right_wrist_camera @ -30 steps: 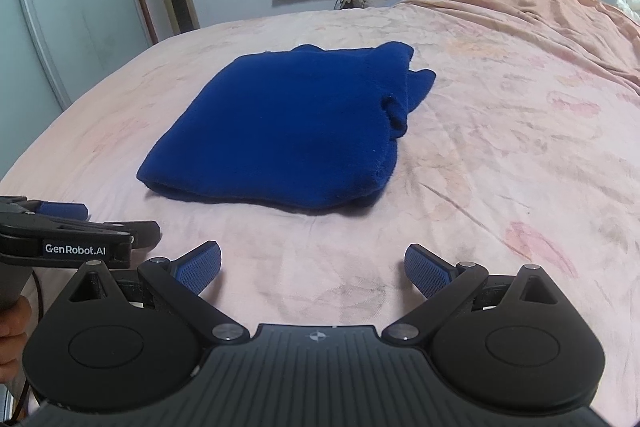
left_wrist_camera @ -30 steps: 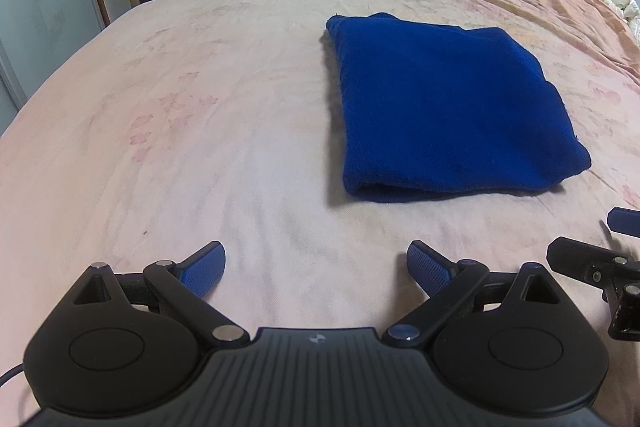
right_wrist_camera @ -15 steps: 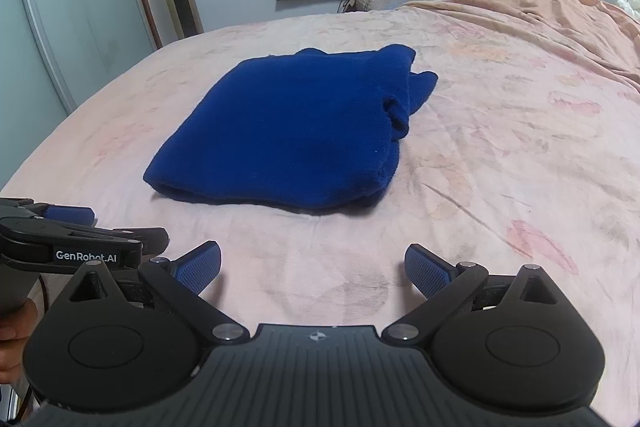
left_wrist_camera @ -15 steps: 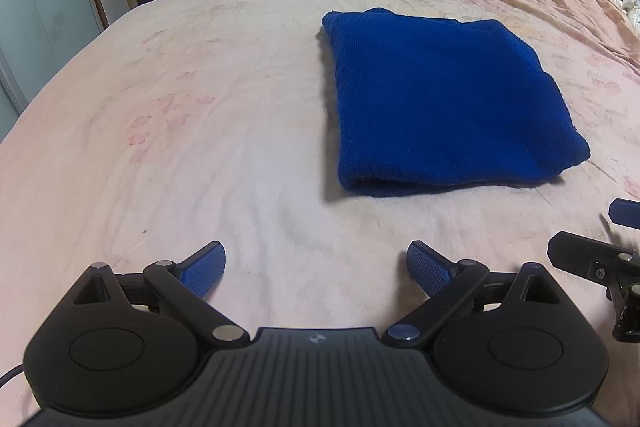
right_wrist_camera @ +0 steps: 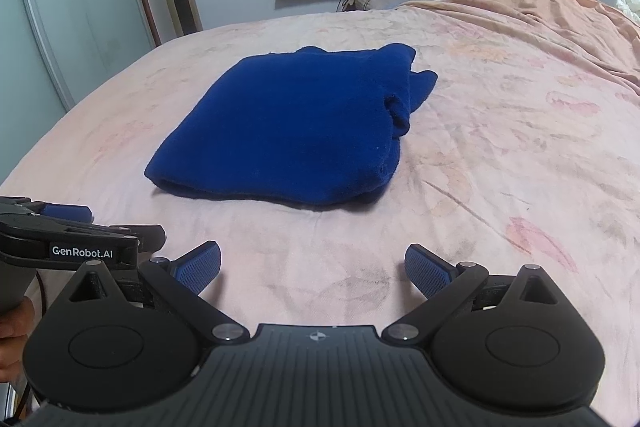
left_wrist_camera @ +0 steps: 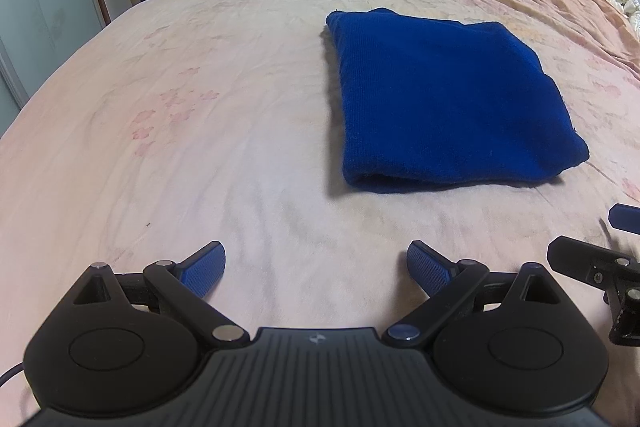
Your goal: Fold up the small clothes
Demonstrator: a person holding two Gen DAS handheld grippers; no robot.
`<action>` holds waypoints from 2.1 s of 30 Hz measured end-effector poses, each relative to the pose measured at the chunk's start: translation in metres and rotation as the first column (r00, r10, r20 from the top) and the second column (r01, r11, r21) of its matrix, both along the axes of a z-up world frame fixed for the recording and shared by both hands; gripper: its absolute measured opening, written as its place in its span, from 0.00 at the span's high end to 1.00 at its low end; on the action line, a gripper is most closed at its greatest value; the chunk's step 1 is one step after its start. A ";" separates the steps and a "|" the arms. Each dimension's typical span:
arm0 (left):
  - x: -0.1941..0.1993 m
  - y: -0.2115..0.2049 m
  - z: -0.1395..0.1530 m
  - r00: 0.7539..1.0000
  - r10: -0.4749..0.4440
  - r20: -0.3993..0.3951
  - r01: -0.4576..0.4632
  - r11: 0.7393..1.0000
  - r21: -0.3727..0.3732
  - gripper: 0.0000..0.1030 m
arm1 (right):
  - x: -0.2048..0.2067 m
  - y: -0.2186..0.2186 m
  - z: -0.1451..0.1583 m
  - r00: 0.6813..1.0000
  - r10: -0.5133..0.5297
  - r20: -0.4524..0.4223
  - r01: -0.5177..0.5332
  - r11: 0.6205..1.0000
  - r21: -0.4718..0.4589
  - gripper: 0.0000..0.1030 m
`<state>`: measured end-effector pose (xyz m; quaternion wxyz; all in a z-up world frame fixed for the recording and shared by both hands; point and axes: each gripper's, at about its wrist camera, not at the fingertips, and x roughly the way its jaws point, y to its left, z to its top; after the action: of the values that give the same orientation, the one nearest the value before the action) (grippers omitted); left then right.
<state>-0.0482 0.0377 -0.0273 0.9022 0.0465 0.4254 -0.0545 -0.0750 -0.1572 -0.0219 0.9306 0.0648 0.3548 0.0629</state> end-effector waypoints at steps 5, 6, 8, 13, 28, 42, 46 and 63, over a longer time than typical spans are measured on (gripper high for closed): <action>-0.001 0.000 0.000 1.000 0.000 0.000 0.000 1.000 -0.001 0.05 | -0.001 0.002 0.000 1.000 0.007 -0.001 -0.007 1.000 -0.005 0.03; -0.001 0.000 0.000 1.000 0.000 -0.001 0.000 1.000 -0.001 0.05 | -0.002 0.002 0.000 1.000 0.008 -0.001 -0.009 1.000 -0.005 0.03; -0.001 0.000 0.000 1.000 0.001 -0.001 -0.001 1.000 -0.001 0.05 | -0.002 0.003 0.000 1.000 0.009 -0.002 -0.009 1.000 -0.006 0.03; -0.002 0.000 0.000 1.000 0.000 -0.002 0.000 1.000 -0.003 0.05 | -0.002 0.003 0.000 1.000 0.008 -0.003 -0.008 1.000 -0.005 0.03; -0.004 0.000 -0.002 1.000 -0.002 -0.003 0.002 1.000 0.000 0.05 | -0.001 0.004 -0.001 1.000 0.013 -0.009 -0.013 1.000 0.000 0.03; -0.001 -0.002 -0.001 1.000 -0.009 -0.001 0.009 1.000 0.007 0.05 | 0.000 0.005 -0.001 1.000 0.020 -0.005 -0.020 1.000 -0.002 0.03; 0.000 -0.002 0.000 1.000 -0.013 0.002 0.013 1.000 0.010 0.05 | 0.001 0.005 0.000 1.000 0.027 -0.005 -0.027 1.000 0.000 0.03; 0.002 -0.001 -0.001 0.999 -0.040 0.012 0.040 0.999 -0.001 0.05 | 0.003 0.002 0.000 0.999 0.033 -0.014 -0.033 0.999 0.017 0.03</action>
<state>-0.0460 0.0367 -0.0283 0.9036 0.0547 0.4187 -0.0723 -0.0720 -0.1548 -0.0218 0.9262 0.0671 0.3622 0.0805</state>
